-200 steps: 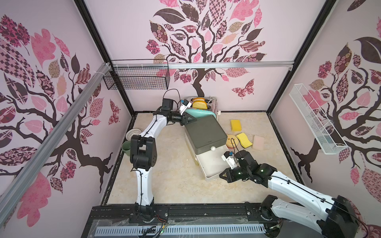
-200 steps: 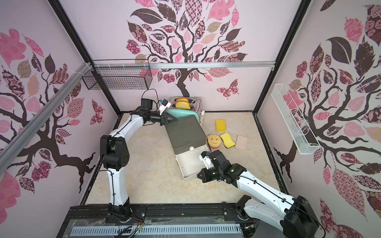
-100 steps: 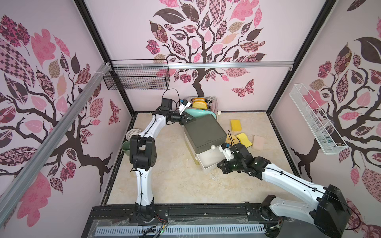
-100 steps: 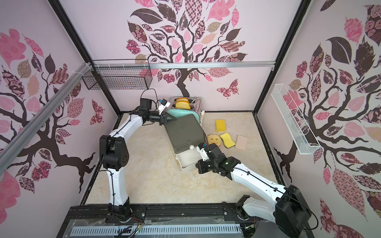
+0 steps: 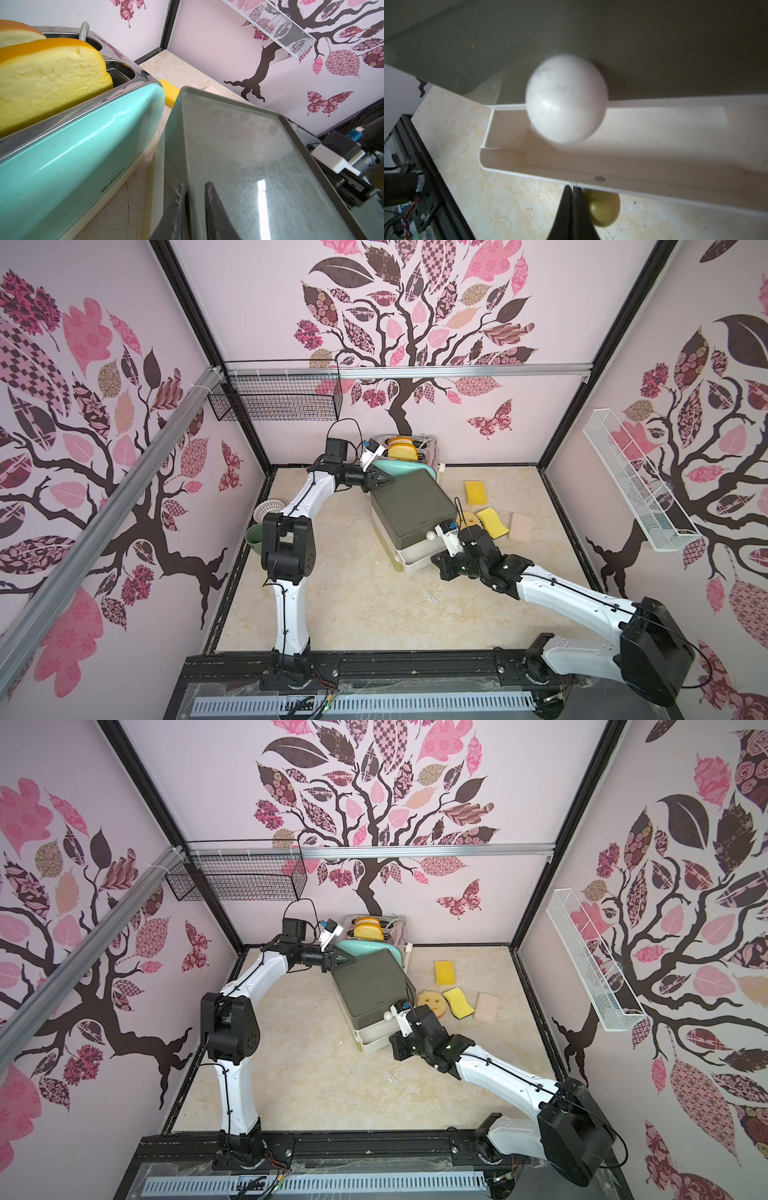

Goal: Take the sponge out of the drawer
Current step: Close the drawer in the storage box.

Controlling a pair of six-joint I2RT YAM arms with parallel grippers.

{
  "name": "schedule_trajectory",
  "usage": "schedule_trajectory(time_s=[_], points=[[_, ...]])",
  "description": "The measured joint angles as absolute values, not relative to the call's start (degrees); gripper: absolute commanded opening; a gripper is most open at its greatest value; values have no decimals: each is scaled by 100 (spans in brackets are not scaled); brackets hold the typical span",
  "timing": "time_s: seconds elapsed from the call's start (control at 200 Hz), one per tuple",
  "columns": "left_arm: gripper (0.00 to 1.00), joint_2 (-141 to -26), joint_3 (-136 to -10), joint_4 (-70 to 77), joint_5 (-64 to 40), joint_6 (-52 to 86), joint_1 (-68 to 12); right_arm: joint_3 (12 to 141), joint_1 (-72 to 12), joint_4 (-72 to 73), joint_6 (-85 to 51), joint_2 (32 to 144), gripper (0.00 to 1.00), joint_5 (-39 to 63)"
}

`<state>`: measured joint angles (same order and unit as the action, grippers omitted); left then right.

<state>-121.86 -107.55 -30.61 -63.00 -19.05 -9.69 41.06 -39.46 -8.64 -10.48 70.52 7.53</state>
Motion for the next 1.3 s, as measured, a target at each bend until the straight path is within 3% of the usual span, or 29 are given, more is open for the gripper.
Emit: schedule_trajectory(time_s=[0.8, 1.106, 1.301], points=[[20, -12186, -10750, -3050, -6305, -1905, -969, 2952, -4040, 2768, -718, 7762, 0, -69], [20, -12186, -10746, -3046, -6305, -1905, -969, 2838, -4187, 2775, -617, 7609, 0, -340], [20, -12186, -10746, -3041, -6305, -1905, -967, 2574, -4316, 1245, -1116, 5931, 39, -561]])
